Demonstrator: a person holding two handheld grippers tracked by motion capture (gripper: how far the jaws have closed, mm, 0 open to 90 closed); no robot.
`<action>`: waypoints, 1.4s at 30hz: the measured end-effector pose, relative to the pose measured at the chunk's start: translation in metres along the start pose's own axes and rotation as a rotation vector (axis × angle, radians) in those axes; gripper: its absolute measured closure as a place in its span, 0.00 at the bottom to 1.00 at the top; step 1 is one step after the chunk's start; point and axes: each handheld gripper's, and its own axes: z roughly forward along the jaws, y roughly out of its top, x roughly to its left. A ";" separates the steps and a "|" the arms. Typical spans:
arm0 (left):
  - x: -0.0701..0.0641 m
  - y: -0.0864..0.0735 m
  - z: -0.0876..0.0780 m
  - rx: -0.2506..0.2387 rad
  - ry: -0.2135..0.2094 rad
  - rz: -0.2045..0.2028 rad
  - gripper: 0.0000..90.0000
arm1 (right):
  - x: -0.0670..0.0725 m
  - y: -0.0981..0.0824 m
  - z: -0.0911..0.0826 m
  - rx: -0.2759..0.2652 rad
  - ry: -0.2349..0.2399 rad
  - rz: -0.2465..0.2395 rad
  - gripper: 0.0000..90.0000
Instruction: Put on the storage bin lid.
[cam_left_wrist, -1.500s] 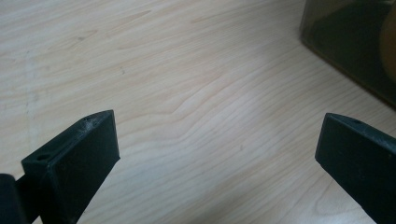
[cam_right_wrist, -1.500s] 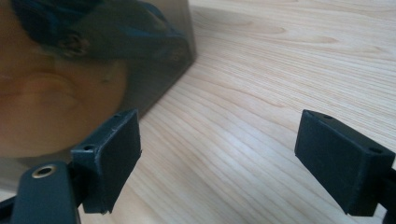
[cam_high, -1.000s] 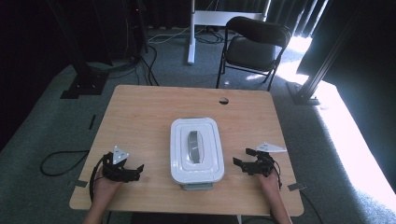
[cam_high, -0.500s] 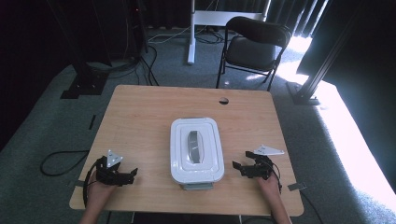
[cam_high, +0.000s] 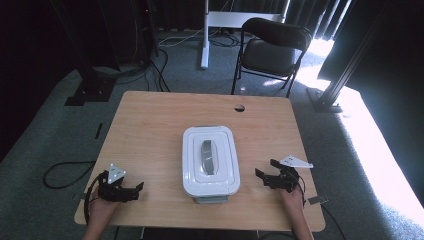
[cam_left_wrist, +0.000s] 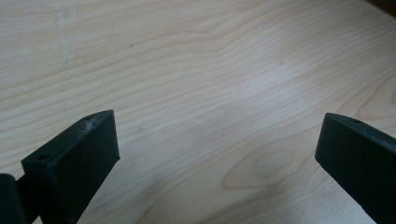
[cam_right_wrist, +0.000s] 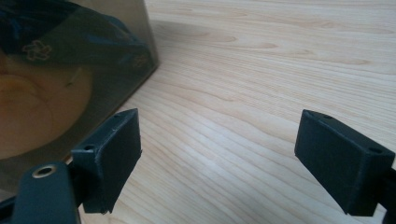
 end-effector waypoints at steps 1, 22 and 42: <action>0.001 -0.002 -0.001 0.004 0.002 0.000 0.00 | -0.001 0.000 -0.001 0.002 -0.006 -0.003 0.15; 0.022 -0.021 -0.015 0.009 0.049 -0.039 0.00 | -0.011 -0.009 -0.020 -0.007 -0.044 0.017 0.15; 0.030 -0.037 -0.032 -0.013 0.075 -0.078 0.00 | -0.015 -0.017 -0.025 -0.039 -0.093 0.033 0.15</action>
